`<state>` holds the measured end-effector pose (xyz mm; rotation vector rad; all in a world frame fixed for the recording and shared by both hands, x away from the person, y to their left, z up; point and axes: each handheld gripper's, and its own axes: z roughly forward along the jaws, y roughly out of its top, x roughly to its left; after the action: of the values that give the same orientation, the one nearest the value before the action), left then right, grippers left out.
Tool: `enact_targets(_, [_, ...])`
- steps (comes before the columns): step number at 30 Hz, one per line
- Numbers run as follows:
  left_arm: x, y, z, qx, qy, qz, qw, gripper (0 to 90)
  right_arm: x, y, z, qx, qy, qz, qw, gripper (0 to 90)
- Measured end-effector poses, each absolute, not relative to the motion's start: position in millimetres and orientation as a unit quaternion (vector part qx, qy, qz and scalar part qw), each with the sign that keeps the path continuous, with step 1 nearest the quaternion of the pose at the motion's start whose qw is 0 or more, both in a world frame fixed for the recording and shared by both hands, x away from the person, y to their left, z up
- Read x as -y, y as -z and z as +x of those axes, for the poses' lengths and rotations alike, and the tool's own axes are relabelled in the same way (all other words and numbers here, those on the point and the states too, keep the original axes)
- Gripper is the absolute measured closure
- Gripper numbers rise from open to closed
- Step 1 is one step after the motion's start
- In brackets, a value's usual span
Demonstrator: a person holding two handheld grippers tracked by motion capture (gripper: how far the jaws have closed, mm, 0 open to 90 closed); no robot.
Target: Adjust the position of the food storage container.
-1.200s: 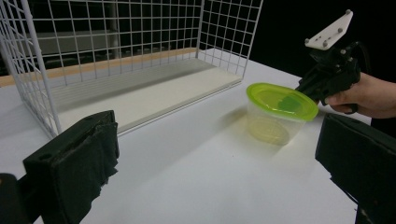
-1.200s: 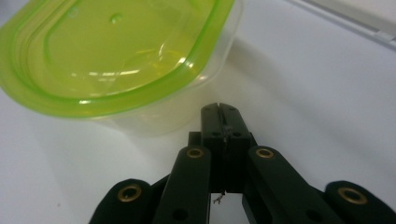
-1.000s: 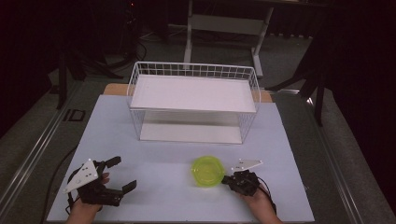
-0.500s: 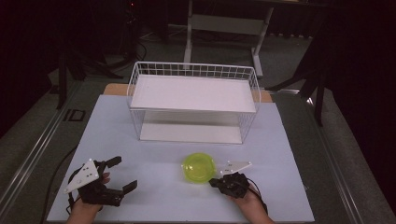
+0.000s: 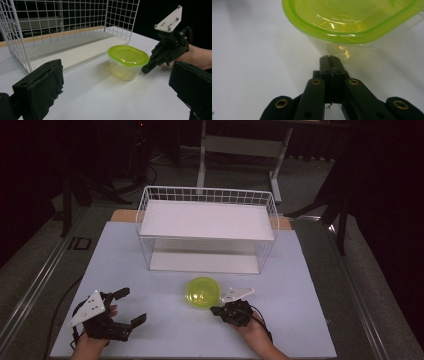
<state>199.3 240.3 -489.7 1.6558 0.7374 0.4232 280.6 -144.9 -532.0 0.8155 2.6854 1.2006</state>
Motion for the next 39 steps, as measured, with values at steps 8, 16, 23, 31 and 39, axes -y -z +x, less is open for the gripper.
enact_targets(8, [-240.0,489.8,199.4,-0.317,-0.182,0.714,0.597,0.4,142.5,532.9,293.0,-0.873,-0.398,0.276,0.050,90.0])
enact_targets(16, [-239.0,490.2,199.3,-0.316,-0.181,0.716,0.595,0.4,150.6,525.7,289.3,-0.871,-0.404,0.273,0.061,89.9])
enact_targets(23, [-236.6,490.8,200.0,-0.316,-0.180,0.717,0.594,0.4,169.0,514.0,287.4,-0.863,-0.413,0.281,0.082,88.8])
enact_targets(31, [-234.6,490.9,200.8,-0.317,-0.177,0.717,0.595,0.4,180.0,504.1,283.1,-0.853,-0.429,0.281,0.096,75.3])
enact_targets(39, [-231.2,492.0,205.1,-0.319,-0.166,0.720,0.594,0.4,177.5,493.9,280.7,-0.840,-0.458,0.274,0.102,50.4])
